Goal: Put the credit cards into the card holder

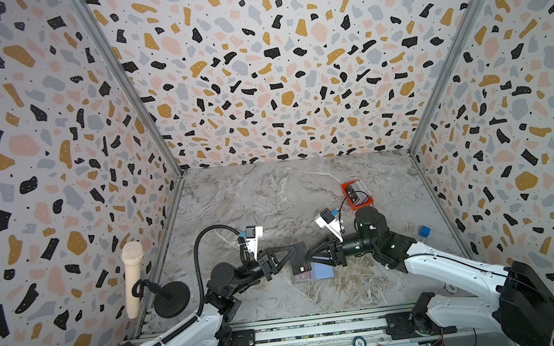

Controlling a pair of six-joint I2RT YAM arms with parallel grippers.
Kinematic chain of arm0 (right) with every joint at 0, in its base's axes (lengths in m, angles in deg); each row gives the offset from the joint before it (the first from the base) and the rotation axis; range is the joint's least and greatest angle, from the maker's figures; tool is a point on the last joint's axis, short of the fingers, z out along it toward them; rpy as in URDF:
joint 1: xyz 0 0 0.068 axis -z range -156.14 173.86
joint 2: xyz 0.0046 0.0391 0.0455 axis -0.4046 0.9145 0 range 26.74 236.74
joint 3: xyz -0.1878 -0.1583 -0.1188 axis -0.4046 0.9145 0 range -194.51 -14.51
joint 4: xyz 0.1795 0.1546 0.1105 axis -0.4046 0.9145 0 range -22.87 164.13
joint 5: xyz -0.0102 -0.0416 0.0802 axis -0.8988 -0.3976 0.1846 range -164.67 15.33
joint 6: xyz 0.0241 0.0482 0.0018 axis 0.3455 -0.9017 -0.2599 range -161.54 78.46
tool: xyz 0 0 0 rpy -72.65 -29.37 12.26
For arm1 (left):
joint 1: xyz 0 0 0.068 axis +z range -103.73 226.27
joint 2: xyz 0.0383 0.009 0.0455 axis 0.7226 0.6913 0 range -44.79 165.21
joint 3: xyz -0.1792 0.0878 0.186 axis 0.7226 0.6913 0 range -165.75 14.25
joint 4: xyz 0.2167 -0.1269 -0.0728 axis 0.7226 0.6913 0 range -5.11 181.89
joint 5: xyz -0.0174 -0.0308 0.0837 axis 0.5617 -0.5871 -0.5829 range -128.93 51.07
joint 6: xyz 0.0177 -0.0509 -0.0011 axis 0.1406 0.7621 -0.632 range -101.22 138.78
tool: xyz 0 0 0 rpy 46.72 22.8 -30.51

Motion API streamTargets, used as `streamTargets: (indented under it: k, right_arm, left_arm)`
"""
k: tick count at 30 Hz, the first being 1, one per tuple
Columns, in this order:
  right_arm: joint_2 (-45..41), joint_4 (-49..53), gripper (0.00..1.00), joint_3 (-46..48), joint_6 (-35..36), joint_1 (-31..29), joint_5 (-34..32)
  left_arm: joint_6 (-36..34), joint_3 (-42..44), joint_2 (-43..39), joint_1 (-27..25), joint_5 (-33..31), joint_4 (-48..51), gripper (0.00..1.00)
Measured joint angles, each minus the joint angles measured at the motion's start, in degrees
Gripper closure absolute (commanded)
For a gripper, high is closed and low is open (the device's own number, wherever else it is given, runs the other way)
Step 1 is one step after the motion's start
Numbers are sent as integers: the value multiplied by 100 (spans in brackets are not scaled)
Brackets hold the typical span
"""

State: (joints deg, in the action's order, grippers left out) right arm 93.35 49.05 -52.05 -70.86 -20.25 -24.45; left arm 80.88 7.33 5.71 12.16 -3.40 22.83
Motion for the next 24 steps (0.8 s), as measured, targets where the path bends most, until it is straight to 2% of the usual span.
streamTargets:
  k: [6,9,10,12,14,20,24]
  right_arm:
    - [186,-129,79,0,-66,-11,33]
    - [229,-164,93,0,-116,-26,39]
    - [229,-170,100,0,-133,-26,42]
    - [227,-195,100,0,-181,-26,28]
    - [219,-208,100,17,-254,-2,-79]
    - [-332,-205,100,758,-568,522,-627]
    - [-575,-164,100,1224,-796,737,-1075]
  left_arm:
    - [0,0,-2,-9,0,9,100]
    - [0,0,0,-11,-2,31,100]
    - [-2,0,2,-11,-2,52,96]
    - [-42,-2,2,-9,-39,129,72]
    - [-101,-31,-7,-15,-109,306,62]
    - [-525,-33,-282,-20,-605,1335,62]
    - [-857,-33,-48,-125,-1014,1921,66]
